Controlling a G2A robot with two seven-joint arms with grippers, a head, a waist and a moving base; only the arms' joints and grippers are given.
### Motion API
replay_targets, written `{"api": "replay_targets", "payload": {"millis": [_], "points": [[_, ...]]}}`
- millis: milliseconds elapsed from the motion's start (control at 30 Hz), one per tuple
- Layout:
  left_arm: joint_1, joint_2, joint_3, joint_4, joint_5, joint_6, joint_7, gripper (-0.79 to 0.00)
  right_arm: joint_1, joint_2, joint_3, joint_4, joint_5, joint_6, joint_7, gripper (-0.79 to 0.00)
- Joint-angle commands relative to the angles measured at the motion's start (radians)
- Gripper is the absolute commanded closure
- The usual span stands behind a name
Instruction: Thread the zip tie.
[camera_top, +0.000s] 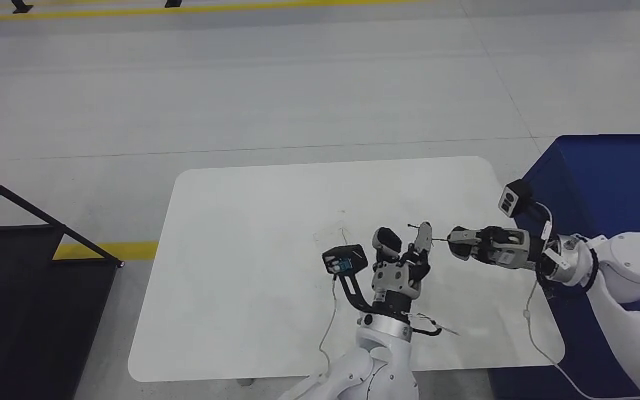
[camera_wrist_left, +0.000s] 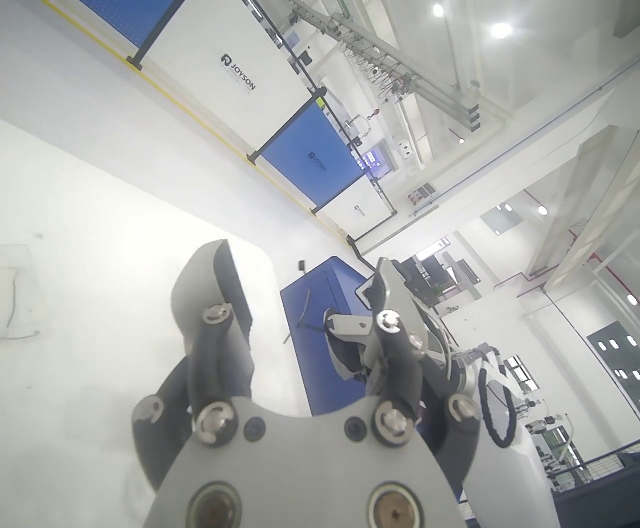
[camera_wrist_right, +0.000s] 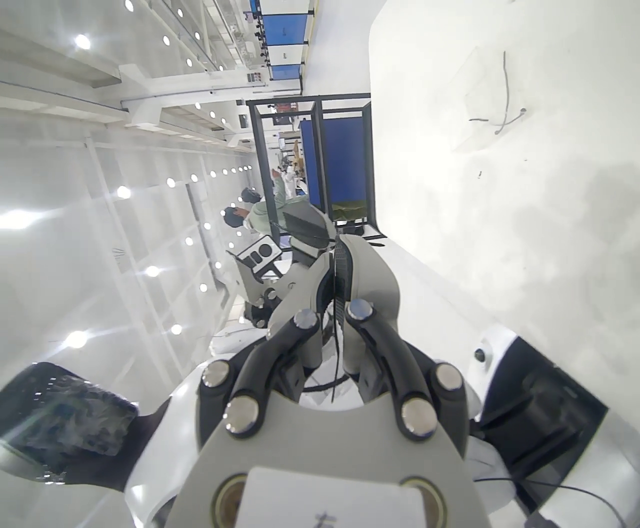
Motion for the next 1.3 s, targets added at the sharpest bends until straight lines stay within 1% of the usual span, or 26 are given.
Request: {"api": "replay_targets", "payload": {"millis": [0,100,167,233,400,500,667,833,867,900,1000,1033,1067,1100,1133,1167,1200,1233,1267], "points": [[0.008,0.004,-0.009,-0.005,0.003,0.006,0.015,-0.785,0.011,0.001,-0.005,0.008,0.034,0.108,0.004,0.000],[0.026,0.010,-0.026,-0.014,0.032,0.012,0.052,-0.785,0.046,0.002,-0.032,0.040,0.095,0.263,0.035,0.000],[0.036,0.013,-0.033,-0.013,0.075,0.007,0.079,-0.785,0.074,0.002,-0.066,0.066,0.137,0.327,0.038,0.000],[0.039,0.014,-0.034,-0.013,0.084,0.007,0.083,-0.785,0.092,0.002,-0.092,0.077,0.168,0.342,0.023,0.000],[0.039,0.014,-0.034,-0.013,0.084,0.007,0.083,-0.785,0.092,0.002,-0.092,0.077,0.168,0.342,0.023,0.000],[0.029,0.024,0.003,0.031,0.274,-0.026,0.076,-0.785,0.092,0.002,-0.092,0.077,0.168,0.342,0.023,0.000],[0.034,0.033,0.029,0.133,0.577,0.008,0.152,-0.785,0.092,0.002,-0.092,0.077,0.168,0.342,0.023,0.000],[0.023,0.035,0.059,0.233,0.791,-0.020,0.189,-0.785,0.092,0.002,-0.092,0.077,0.168,0.342,0.023,0.000],[0.012,0.034,0.052,0.280,0.857,0.021,0.170,-0.785,0.092,0.002,-0.092,0.077,0.168,0.342,0.023,0.000],[0.007,0.031,0.051,0.293,0.879,0.037,0.159,-0.785,0.092,0.002,-0.092,0.077,0.168,0.342,0.023,0.000],[-0.011,0.013,0.055,0.338,0.926,0.070,0.107,-0.720,0.080,-0.001,-0.097,0.057,0.184,0.327,-0.005,0.000],[-0.012,0.008,0.056,0.341,0.924,0.071,0.093,-0.668,0.078,-0.002,-0.097,0.053,0.187,0.326,-0.010,0.000],[-0.017,0.002,0.058,0.350,0.928,0.073,0.077,-0.591,0.075,-0.002,-0.096,0.047,0.192,0.323,-0.017,0.000],[-0.022,-0.007,0.057,0.358,0.935,0.092,0.066,-0.536,0.071,-0.003,-0.094,0.038,0.203,0.318,-0.023,0.000],[-0.022,-0.012,0.055,0.360,0.930,0.104,0.060,-0.526,0.067,-0.004,-0.091,0.036,0.209,0.316,-0.028,0.000],[-0.022,-0.020,0.055,0.365,0.921,0.112,0.047,-0.468,0.062,-0.004,-0.088,0.031,0.215,0.314,-0.036,0.000],[-0.027,-0.028,0.059,0.382,0.921,0.101,0.027,-0.363,0.057,-0.005,-0.086,0.029,0.224,0.315,-0.043,0.000],[-0.032,-0.031,0.061,0.393,0.929,0.100,0.020,-0.339,0.056,-0.005,-0.085,0.027,0.229,0.314,-0.045,0.000],[-0.035,-0.039,0.062,0.403,0.938,0.106,0.009,-0.336,0.052,-0.006,-0.084,0.026,0.238,0.313,-0.047,0.000]]}}
